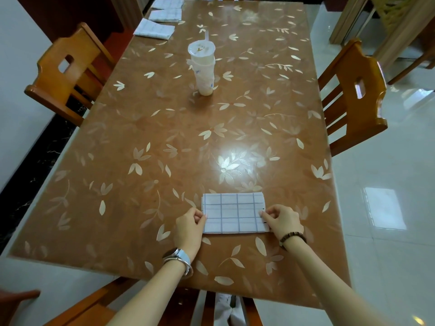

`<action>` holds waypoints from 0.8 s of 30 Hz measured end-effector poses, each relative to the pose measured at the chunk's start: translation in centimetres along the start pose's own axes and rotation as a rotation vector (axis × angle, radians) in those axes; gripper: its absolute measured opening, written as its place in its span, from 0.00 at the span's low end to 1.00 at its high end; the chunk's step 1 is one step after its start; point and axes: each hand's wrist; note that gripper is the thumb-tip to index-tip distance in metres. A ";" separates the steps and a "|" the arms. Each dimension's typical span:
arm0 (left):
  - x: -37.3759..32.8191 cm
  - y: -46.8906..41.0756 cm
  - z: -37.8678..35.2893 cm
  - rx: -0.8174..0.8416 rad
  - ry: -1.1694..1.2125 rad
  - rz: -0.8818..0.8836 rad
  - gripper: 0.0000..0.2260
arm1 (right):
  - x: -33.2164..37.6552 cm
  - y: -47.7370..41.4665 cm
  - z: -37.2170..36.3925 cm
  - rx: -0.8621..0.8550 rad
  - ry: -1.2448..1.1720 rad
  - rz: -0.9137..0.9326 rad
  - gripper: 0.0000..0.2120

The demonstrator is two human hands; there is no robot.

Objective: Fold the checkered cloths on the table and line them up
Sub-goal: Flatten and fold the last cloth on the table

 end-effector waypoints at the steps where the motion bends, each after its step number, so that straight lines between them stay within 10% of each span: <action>1: -0.1 0.1 0.0 -0.010 -0.019 -0.002 0.06 | 0.1 0.0 0.0 -0.004 0.005 -0.006 0.07; 8: -0.1 0.8 0.0 -0.086 -0.148 -0.094 0.05 | 1.0 0.4 0.4 -0.011 0.011 -0.046 0.08; 15: 0.8 0.5 -2.6 -0.137 -0.453 -0.767 0.18 | 1.2 0.5 0.2 -0.029 0.035 -0.043 0.07; 18: 0.7 0.2 -3.4 0.004 -0.631 -0.759 0.25 | 1.3 0.7 0.4 -0.014 0.071 -0.009 0.07; 24: 1.3 -0.1 -4.1 0.123 -0.680 -0.684 0.30 | 1.9 1.7 -1.7 -0.262 0.345 0.564 0.18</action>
Point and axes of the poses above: each hand's wrist, its own y-axis away from the middle knuckle, its own z-axis out of the back of the hand, x = y × z, and after that the axes turned 7 degrees about z, right-handed
